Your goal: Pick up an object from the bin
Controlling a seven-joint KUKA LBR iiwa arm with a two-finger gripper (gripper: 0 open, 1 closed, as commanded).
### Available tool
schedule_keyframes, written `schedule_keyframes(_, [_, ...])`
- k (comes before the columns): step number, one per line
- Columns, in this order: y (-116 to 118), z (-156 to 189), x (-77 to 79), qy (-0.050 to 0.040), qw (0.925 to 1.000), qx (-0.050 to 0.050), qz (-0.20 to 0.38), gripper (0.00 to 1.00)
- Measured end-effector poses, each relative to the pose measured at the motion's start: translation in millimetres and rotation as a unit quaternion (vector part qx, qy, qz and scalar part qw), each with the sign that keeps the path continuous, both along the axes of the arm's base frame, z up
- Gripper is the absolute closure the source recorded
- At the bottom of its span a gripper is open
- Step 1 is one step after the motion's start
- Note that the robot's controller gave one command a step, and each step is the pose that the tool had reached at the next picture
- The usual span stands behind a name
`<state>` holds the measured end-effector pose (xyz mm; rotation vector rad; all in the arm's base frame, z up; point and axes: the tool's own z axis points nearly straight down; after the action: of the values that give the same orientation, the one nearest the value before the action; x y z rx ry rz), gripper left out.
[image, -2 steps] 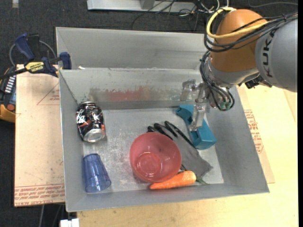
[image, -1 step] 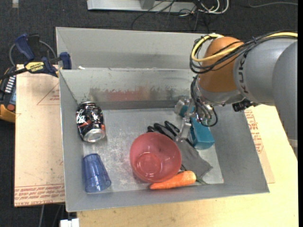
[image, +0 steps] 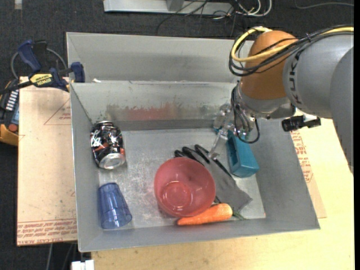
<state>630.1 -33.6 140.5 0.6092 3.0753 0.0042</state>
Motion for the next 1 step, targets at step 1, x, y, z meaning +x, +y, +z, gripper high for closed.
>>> schedule_keyframes(1, [0.5, -28.2, 0.6, 0.0028, 0.9998, 0.001, -0.017, 0.00])
